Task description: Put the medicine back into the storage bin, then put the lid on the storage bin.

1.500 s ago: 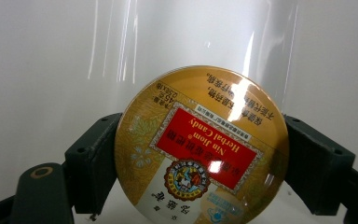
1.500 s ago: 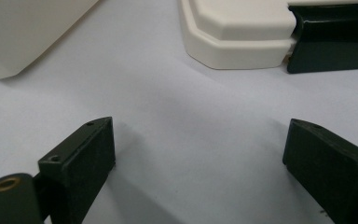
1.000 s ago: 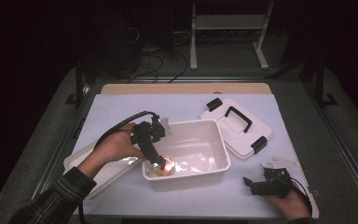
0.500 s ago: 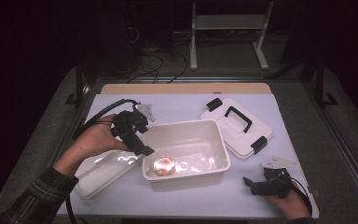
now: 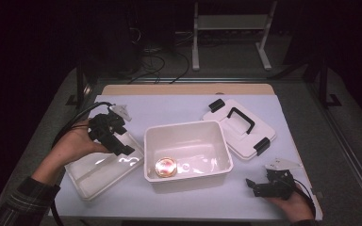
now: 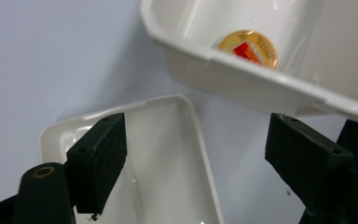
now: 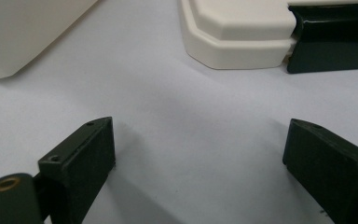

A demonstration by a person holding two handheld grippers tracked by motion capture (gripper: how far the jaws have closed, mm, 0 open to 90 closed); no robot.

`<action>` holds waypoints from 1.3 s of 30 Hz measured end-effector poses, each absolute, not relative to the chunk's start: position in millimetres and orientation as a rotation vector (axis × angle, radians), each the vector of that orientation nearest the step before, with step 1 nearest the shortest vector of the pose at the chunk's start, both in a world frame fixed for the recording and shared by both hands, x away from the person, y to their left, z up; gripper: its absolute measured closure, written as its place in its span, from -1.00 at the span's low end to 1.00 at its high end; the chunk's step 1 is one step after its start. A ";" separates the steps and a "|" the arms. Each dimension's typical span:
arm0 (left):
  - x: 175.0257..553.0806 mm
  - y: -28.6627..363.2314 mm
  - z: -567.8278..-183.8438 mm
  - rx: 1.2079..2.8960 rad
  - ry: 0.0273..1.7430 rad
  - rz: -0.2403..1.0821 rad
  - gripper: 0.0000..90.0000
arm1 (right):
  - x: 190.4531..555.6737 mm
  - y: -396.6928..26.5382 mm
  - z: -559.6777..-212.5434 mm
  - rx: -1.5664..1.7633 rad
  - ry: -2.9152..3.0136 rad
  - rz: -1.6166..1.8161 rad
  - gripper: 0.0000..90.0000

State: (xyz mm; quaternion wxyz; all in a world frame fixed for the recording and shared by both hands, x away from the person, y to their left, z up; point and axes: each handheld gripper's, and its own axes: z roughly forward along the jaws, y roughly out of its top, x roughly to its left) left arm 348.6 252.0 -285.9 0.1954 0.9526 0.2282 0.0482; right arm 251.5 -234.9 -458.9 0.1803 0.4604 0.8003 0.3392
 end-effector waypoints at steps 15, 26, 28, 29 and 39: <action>349.3 307.0 -331.8 2.619 0.873 0.165 -0.48 | 251.5 -234.9 -458.9 1.300 2.261 0.959 -0.81; 351.6 327.7 -374.1 2.613 0.968 0.165 -0.25 | 251.5 -234.8 -458.9 1.300 2.261 0.958 -0.81; 351.7 329.3 -381.5 2.620 0.979 0.166 -0.19 | 251.5 -234.8 -458.9 1.300 2.261 0.958 -0.81; 351.7 329.3 -381.5 2.620 0.979 0.166 -0.15 | 251.5 -234.8 -458.9 1.300 2.261 0.958 -0.81; 354.0 332.4 -405.3 2.650 1.028 0.192 0.13 | 251.6 -235.0 -458.9 1.300 2.261 0.959 -0.81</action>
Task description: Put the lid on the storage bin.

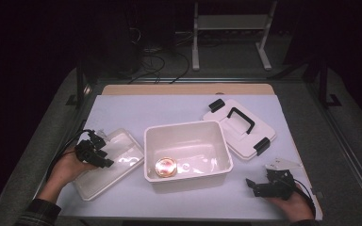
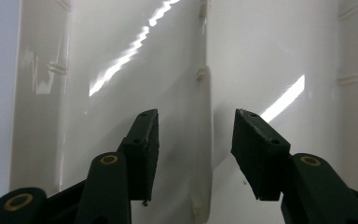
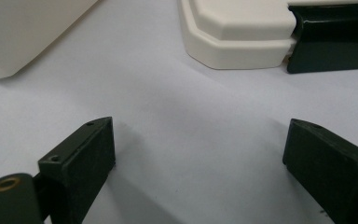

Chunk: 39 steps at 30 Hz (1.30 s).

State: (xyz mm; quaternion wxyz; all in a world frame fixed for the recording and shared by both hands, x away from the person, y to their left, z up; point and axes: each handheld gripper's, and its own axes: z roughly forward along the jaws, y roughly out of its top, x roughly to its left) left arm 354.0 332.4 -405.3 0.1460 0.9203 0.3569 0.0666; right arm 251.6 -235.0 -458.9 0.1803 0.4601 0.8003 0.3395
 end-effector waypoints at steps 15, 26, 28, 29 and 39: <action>353.6 329.9 -407.0 2.669 1.004 0.181 0.97 | 251.4 -235.0 -459.0 1.299 2.260 0.960 -0.81; 353.6 340.9 -373.9 2.609 1.001 0.187 0.97 | 251.4 -235.0 -459.0 1.299 2.261 0.960 -0.81; 353.1 343.8 -365.7 2.606 0.995 0.196 0.97 | 251.4 -235.0 -459.0 1.299 2.261 0.960 -0.81; 353.0 345.3 -361.8 2.603 0.994 0.195 0.97 | 251.4 -235.0 -459.0 1.299 2.261 0.960 -0.81; 348.9 353.3 -323.5 2.583 0.954 0.204 0.97 | 251.4 -234.9 -458.9 1.299 2.261 0.959 -0.81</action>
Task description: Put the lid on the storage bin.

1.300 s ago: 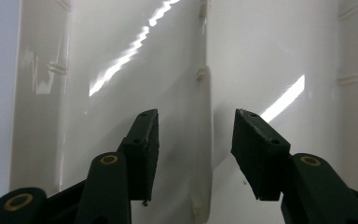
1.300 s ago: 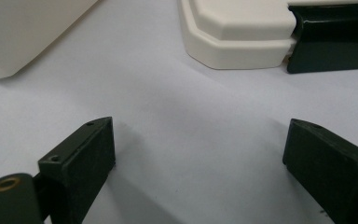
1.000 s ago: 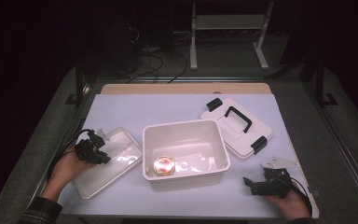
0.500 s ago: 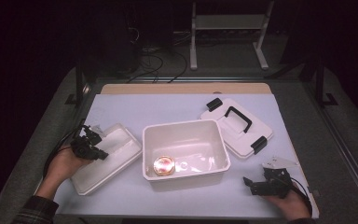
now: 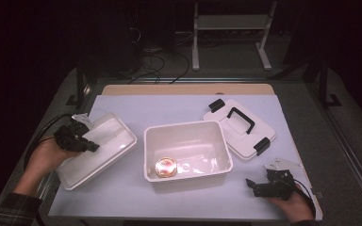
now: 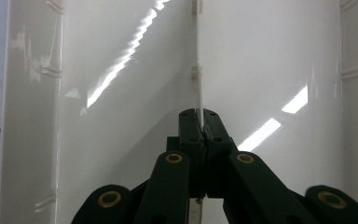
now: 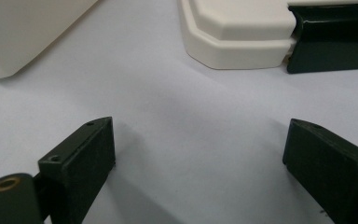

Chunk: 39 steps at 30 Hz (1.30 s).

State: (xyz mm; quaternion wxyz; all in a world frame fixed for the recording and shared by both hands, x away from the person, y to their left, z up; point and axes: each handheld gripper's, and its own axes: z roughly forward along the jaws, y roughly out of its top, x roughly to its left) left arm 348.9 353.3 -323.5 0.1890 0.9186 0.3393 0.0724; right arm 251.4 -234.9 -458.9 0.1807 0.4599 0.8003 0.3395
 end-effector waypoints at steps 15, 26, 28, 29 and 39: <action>342.4 332.7 -284.1 2.577 0.822 0.217 0.97 | 251.4 -234.9 -459.0 1.299 2.261 0.959 -0.81; 342.4 302.9 -266.2 2.593 0.717 0.205 0.97 | 251.4 -234.9 -459.0 1.299 2.260 0.959 -0.81; 342.1 296.2 -262.1 2.598 0.699 0.212 0.97 | 251.4 -234.9 -458.9 1.299 2.261 0.960 -0.81; 342.1 296.2 -262.1 2.598 0.699 0.212 0.97 | 251.4 -234.9 -458.9 1.300 2.261 0.960 -0.81; 343.8 251.4 -247.3 2.636 0.556 0.204 0.97 | 251.4 -234.8 -458.9 1.301 2.260 0.960 -0.81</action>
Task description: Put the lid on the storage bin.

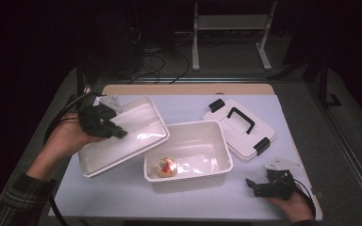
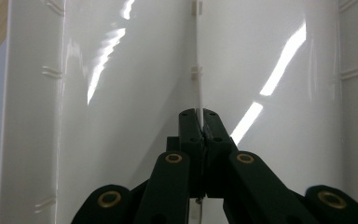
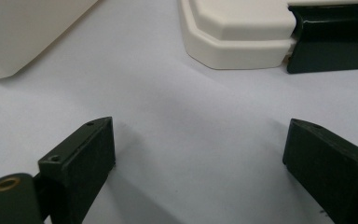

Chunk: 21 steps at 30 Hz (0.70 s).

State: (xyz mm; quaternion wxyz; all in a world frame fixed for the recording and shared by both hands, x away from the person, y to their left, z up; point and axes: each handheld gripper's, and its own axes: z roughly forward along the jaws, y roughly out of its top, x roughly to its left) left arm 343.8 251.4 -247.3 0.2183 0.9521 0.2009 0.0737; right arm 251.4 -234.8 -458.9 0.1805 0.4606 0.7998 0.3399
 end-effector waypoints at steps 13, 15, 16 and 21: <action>346.1 192.6 -245.1 2.680 0.378 0.157 0.97 | 251.5 -234.9 -458.9 1.301 2.260 0.962 -0.81; 345.8 182.2 -246.9 2.673 0.362 0.145 0.97 | 251.5 -234.9 -458.9 1.301 2.260 0.962 -0.81; 345.9 176.1 -247.1 2.682 0.341 0.143 0.97 | 251.5 -234.9 -458.9 1.301 2.260 0.962 -0.81; 346.7 153.3 -250.9 2.677 0.293 0.122 0.97 | 251.5 -235.0 -458.9 1.301 2.260 0.962 -0.81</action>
